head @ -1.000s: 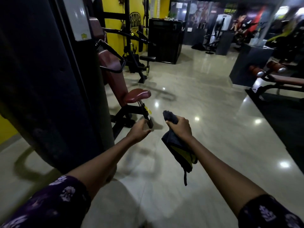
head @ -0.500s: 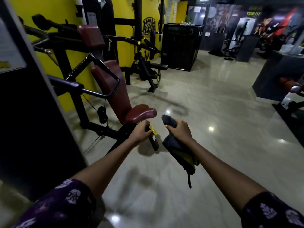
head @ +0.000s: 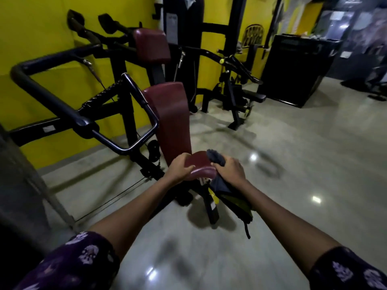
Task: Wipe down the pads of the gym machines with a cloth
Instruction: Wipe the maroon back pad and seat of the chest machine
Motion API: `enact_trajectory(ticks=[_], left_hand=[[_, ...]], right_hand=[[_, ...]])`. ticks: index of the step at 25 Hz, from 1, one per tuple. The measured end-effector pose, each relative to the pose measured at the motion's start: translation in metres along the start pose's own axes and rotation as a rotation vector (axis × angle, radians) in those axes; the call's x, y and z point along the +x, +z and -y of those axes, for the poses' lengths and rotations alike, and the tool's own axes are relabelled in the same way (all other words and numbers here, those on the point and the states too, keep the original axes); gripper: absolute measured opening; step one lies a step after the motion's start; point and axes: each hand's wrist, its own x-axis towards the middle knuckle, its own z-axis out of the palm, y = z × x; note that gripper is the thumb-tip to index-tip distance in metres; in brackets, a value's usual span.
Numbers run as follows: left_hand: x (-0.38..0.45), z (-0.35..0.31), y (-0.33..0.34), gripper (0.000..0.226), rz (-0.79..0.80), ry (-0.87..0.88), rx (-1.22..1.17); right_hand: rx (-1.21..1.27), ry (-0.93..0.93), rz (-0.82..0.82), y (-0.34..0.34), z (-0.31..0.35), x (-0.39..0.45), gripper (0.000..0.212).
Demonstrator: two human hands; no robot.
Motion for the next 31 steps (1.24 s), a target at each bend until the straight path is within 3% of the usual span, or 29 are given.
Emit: enact_trajectory(ticks=[8,20,31], left_hand=[[0.154,0.028,-0.002,0.053,-0.115,-0.102,0.019],[0.371,0.045,-0.038,0.052,-0.357,-0.214,-0.128],[0.531,0.075,-0.168,0.045,-0.695,-0.102,0.045]], right_hand=[[0.058,-0.106,0.093,0.038,-0.017,0.177,0.051],[0.133,-0.243,0.172,0.094,0.02,0.412,0.036],[0.245,-0.407,0.15,0.119,0.108,0.613,0.029]])
